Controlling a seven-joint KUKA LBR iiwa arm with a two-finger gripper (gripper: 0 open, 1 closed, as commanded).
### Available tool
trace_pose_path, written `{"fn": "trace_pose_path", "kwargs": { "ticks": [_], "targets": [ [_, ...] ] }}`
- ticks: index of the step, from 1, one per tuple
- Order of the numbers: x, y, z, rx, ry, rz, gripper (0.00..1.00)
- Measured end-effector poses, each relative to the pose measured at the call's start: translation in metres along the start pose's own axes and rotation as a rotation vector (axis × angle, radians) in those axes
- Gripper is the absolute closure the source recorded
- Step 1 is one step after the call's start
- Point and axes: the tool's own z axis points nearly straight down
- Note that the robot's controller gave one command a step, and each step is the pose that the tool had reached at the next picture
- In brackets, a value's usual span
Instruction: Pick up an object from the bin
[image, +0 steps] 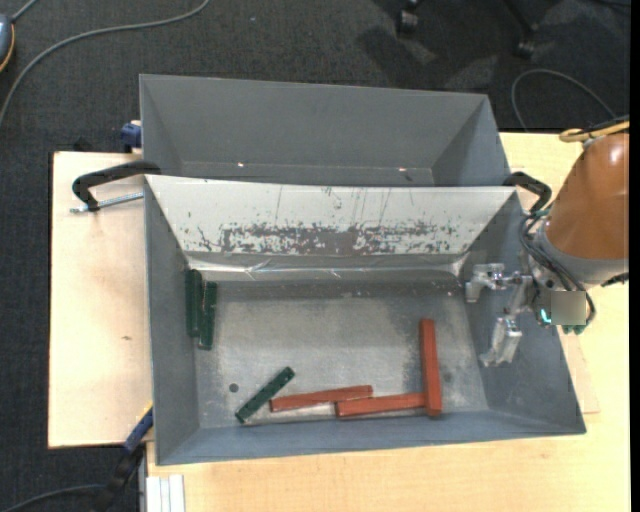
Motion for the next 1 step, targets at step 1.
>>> {"fn": "trace_pose_path", "kwargs": {
  "ticks": [1],
  "targets": [
    [0.0325,0.0944,0.0749,-0.001,-0.002,-0.27,0.0]
  ]
}}
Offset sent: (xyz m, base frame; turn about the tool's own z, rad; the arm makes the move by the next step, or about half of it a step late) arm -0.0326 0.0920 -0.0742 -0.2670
